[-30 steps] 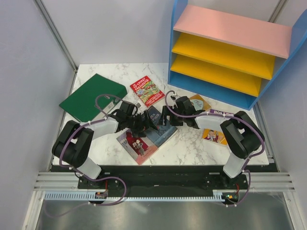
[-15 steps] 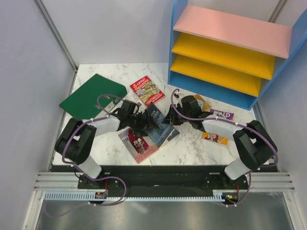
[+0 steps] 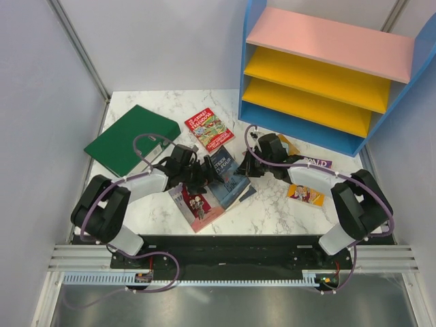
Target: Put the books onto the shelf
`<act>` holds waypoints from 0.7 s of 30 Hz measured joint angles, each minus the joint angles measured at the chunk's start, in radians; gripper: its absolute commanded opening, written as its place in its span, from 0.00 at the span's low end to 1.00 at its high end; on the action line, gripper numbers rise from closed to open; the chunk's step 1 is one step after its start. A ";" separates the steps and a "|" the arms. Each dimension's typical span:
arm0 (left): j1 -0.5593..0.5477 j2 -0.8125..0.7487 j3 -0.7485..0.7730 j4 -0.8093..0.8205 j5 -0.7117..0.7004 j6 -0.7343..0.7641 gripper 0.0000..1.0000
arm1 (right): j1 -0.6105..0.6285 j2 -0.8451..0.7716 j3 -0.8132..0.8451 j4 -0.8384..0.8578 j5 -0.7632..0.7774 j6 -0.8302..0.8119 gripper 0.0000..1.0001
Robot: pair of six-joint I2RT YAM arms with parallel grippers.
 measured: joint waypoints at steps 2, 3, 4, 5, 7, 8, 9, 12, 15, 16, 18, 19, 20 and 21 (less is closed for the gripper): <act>0.000 -0.045 -0.026 -0.002 -0.050 0.000 1.00 | -0.023 -0.023 0.000 -0.017 -0.016 0.006 0.00; 0.000 -0.073 -0.042 -0.001 -0.075 -0.001 1.00 | -0.039 -0.036 0.000 -0.023 -0.023 0.009 0.00; 0.000 -0.097 -0.054 0.000 -0.092 -0.002 1.00 | -0.055 -0.048 0.002 -0.027 -0.029 0.012 0.00; 0.000 -0.126 -0.069 0.003 -0.108 -0.003 1.00 | -0.069 -0.060 0.005 -0.032 -0.033 0.016 0.00; 0.001 -0.173 -0.100 0.034 -0.126 -0.012 1.00 | -0.093 -0.080 0.014 -0.039 -0.034 0.027 0.00; 0.001 -0.189 -0.116 0.062 -0.129 -0.019 1.00 | -0.101 -0.090 0.019 -0.039 -0.034 0.033 0.00; 0.001 -0.196 -0.131 0.098 -0.130 -0.028 1.00 | -0.106 -0.100 0.023 -0.039 -0.038 0.042 0.00; 0.002 -0.187 -0.174 0.224 -0.113 -0.058 1.00 | -0.108 -0.116 0.028 -0.018 -0.076 0.090 0.00; 0.001 -0.144 -0.212 0.385 -0.073 -0.100 1.00 | -0.106 -0.121 0.002 0.059 -0.127 0.153 0.00; 0.001 -0.129 -0.222 0.436 -0.062 -0.116 1.00 | -0.106 -0.126 -0.015 0.085 -0.137 0.171 0.00; -0.002 -0.106 -0.234 0.522 -0.050 -0.140 1.00 | -0.109 -0.137 -0.054 0.116 -0.150 0.206 0.00; -0.005 -0.095 -0.235 0.559 -0.045 -0.150 1.00 | -0.109 -0.142 -0.069 0.127 -0.156 0.219 0.00; -0.008 -0.088 -0.235 0.589 -0.041 -0.156 1.00 | -0.109 -0.146 -0.087 0.142 -0.167 0.233 0.00; -0.012 -0.079 -0.235 0.623 -0.040 -0.163 0.99 | -0.108 -0.153 -0.105 0.154 -0.182 0.252 0.00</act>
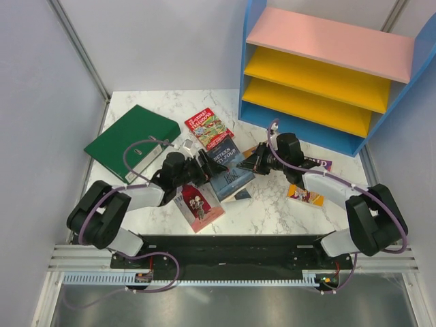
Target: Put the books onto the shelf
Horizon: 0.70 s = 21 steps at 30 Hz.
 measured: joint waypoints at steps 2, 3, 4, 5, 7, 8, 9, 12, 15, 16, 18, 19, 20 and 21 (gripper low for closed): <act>-0.008 0.016 0.000 0.049 -0.002 -0.011 0.92 | 0.001 -0.008 -0.024 0.027 -0.014 0.027 0.00; -0.010 0.027 -0.001 0.068 -0.002 -0.019 0.85 | 0.000 -0.012 -0.034 0.043 -0.019 0.041 0.00; -0.011 0.041 -0.002 0.093 -0.002 -0.026 0.62 | -0.005 -0.016 -0.042 0.058 -0.022 0.054 0.00; -0.013 0.053 -0.002 0.115 -0.003 -0.036 0.52 | -0.006 -0.020 -0.050 0.072 -0.023 0.063 0.02; -0.014 0.084 -0.004 0.165 -0.010 -0.063 0.15 | -0.012 -0.033 -0.066 0.096 -0.030 0.076 0.20; -0.014 0.098 -0.004 0.192 -0.011 -0.074 0.02 | -0.014 -0.038 -0.070 0.096 -0.030 0.078 0.33; -0.014 0.109 -0.004 0.216 -0.006 -0.095 0.02 | -0.018 -0.043 -0.071 0.084 -0.030 0.074 0.37; -0.011 0.121 -0.001 0.255 -0.002 -0.105 0.02 | -0.019 -0.052 -0.071 0.022 -0.016 0.042 0.55; -0.016 0.121 0.012 0.241 0.022 -0.107 0.02 | -0.014 -0.091 -0.072 -0.067 0.034 0.004 0.67; -0.017 0.120 0.022 0.234 0.033 -0.107 0.02 | -0.011 -0.106 -0.076 -0.087 0.050 -0.002 0.67; -0.019 0.110 0.059 0.198 0.062 -0.107 0.02 | -0.007 -0.151 -0.097 -0.116 0.093 -0.015 0.70; -0.019 0.104 0.076 0.187 0.080 -0.107 0.02 | -0.007 -0.176 -0.113 -0.122 0.113 -0.018 0.70; -0.018 0.097 0.094 0.180 0.103 -0.107 0.02 | -0.007 -0.200 -0.126 -0.132 0.131 -0.019 0.73; -0.016 0.090 0.111 0.176 0.123 -0.108 0.02 | -0.007 -0.217 -0.136 -0.137 0.143 -0.019 0.76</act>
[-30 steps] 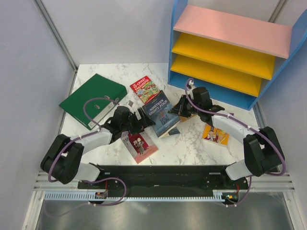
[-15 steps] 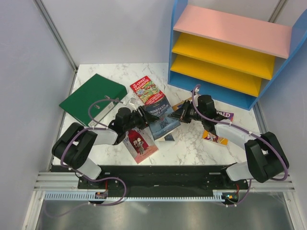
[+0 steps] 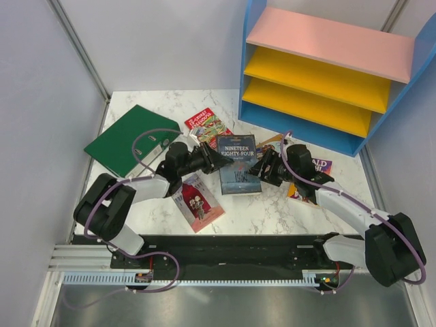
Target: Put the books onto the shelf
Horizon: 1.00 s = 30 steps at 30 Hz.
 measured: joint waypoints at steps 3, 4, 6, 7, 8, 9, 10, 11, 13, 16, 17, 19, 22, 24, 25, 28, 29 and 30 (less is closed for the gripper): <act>0.015 -0.005 0.051 0.009 0.071 -0.015 0.02 | 0.000 -0.046 -0.021 -0.018 0.012 0.003 0.80; 0.024 -0.005 0.064 0.013 0.093 -0.025 0.02 | 0.000 -0.056 -0.023 -0.019 0.015 0.003 0.82; 0.043 -0.001 0.092 0.032 0.141 -0.049 0.02 | 0.000 -0.073 -0.024 -0.019 0.021 0.002 0.84; 0.050 0.003 0.104 0.041 0.160 -0.058 0.02 | -0.002 -0.085 -0.024 -0.018 0.023 0.003 0.89; 0.057 0.012 0.120 0.056 0.181 -0.071 0.02 | -0.005 -0.097 -0.024 -0.016 0.029 0.003 0.93; 0.063 0.023 0.137 0.072 0.200 -0.082 0.02 | -0.008 -0.111 -0.025 -0.016 0.031 0.004 0.97; 0.067 0.037 0.153 0.093 0.222 -0.094 0.02 | -0.016 -0.133 -0.031 -0.016 0.037 0.002 0.98; 0.068 0.053 0.169 0.114 0.242 -0.109 0.02 | -0.021 -0.153 -0.037 -0.016 0.042 0.003 0.98; 0.069 0.081 0.192 0.154 0.274 -0.135 0.02 | -0.036 -0.213 -0.057 -0.017 0.055 0.002 0.98; 0.069 0.124 0.222 0.219 0.329 -0.178 0.02 | -0.054 -0.301 -0.087 -0.017 0.064 0.002 0.98; 0.069 0.139 0.234 0.238 0.347 -0.192 0.02 | -0.058 -0.320 -0.093 -0.014 0.065 0.002 0.98; 0.069 0.163 0.253 0.274 0.372 -0.214 0.02 | -0.062 -0.351 -0.109 0.006 0.066 0.008 0.98; 0.069 0.181 0.266 0.304 0.397 -0.234 0.02 | -0.064 -0.363 -0.137 0.056 0.051 0.028 0.98; 0.069 0.190 0.272 0.320 0.409 -0.241 0.02 | -0.064 -0.363 -0.167 0.106 0.028 0.058 0.98; 0.069 0.194 0.276 0.327 0.410 -0.245 0.02 | -0.064 -0.363 -0.181 0.130 0.019 0.070 0.98; 0.069 0.219 0.299 0.351 0.423 -0.263 0.02 | -0.064 -0.359 -0.240 0.225 -0.021 0.124 0.98; 0.069 0.228 0.309 0.356 0.428 -0.269 0.02 | -0.064 -0.356 -0.254 0.248 -0.031 0.140 0.98; 0.069 0.237 0.318 0.360 0.429 -0.275 0.02 | -0.064 -0.353 -0.264 0.268 -0.041 0.151 0.98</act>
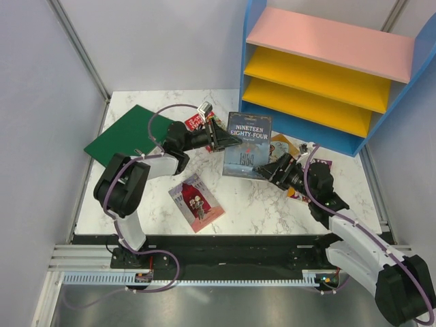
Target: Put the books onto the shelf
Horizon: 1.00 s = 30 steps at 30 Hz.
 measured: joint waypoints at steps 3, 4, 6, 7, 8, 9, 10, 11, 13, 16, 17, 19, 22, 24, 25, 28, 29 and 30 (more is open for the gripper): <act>0.000 0.021 0.025 0.011 0.005 -0.011 0.02 | 0.000 0.000 -0.015 0.043 -0.013 0.026 0.98; 0.000 0.026 0.032 0.012 0.005 -0.012 0.02 | 0.000 0.000 -0.016 0.055 -0.015 0.035 0.98; 0.000 0.036 0.044 0.016 0.005 -0.012 0.02 | 0.000 -0.003 -0.018 0.086 -0.019 0.048 0.98; 0.000 0.041 0.048 0.020 0.005 -0.013 0.02 | 0.000 -0.005 -0.018 0.103 -0.021 0.055 0.98; 0.000 0.049 0.053 0.024 0.005 -0.017 0.02 | 0.000 -0.005 -0.018 0.112 -0.023 0.061 0.98; 0.000 0.056 0.057 0.028 0.004 -0.021 0.02 | 0.000 -0.005 -0.023 0.127 -0.024 0.069 0.98; 0.001 0.064 0.061 0.032 0.004 -0.026 0.02 | 0.000 -0.005 -0.029 0.140 -0.026 0.076 0.98; 0.002 0.072 0.063 0.036 0.005 -0.030 0.02 | -0.001 -0.005 -0.036 0.152 -0.027 0.084 0.98; 0.003 0.088 0.067 0.041 0.005 -0.038 0.02 | -0.002 -0.005 -0.050 0.172 -0.027 0.097 0.93; 0.003 0.113 0.072 0.045 0.005 -0.047 0.02 | -0.002 -0.003 -0.061 0.186 -0.028 0.113 0.73; 0.004 0.119 0.073 0.045 0.005 -0.049 0.02 | -0.002 -0.003 -0.061 0.186 -0.028 0.111 0.73; 0.007 0.124 0.077 0.042 0.006 -0.054 0.02 | -0.003 -0.004 -0.061 0.174 -0.026 0.118 0.77; 0.014 0.124 0.089 0.041 0.014 -0.060 0.02 | -0.005 -0.012 -0.060 0.150 -0.019 0.111 0.82; 0.018 0.124 0.102 0.041 0.015 -0.062 0.02 | -0.005 -0.023 -0.060 0.116 -0.014 0.096 0.84; 0.020 0.124 0.111 0.040 0.015 -0.064 0.02 | -0.005 -0.026 -0.060 0.103 -0.008 0.090 0.85; 0.023 0.124 0.141 0.032 0.021 -0.065 0.02 | -0.004 -0.019 -0.060 0.070 0.008 0.075 0.87; 0.024 0.124 0.149 0.029 0.023 -0.066 0.02 | -0.004 -0.008 -0.060 0.071 0.012 0.072 0.87; 0.024 0.124 0.153 0.027 0.024 -0.066 0.02 | -0.004 0.003 -0.060 0.075 0.016 0.070 0.88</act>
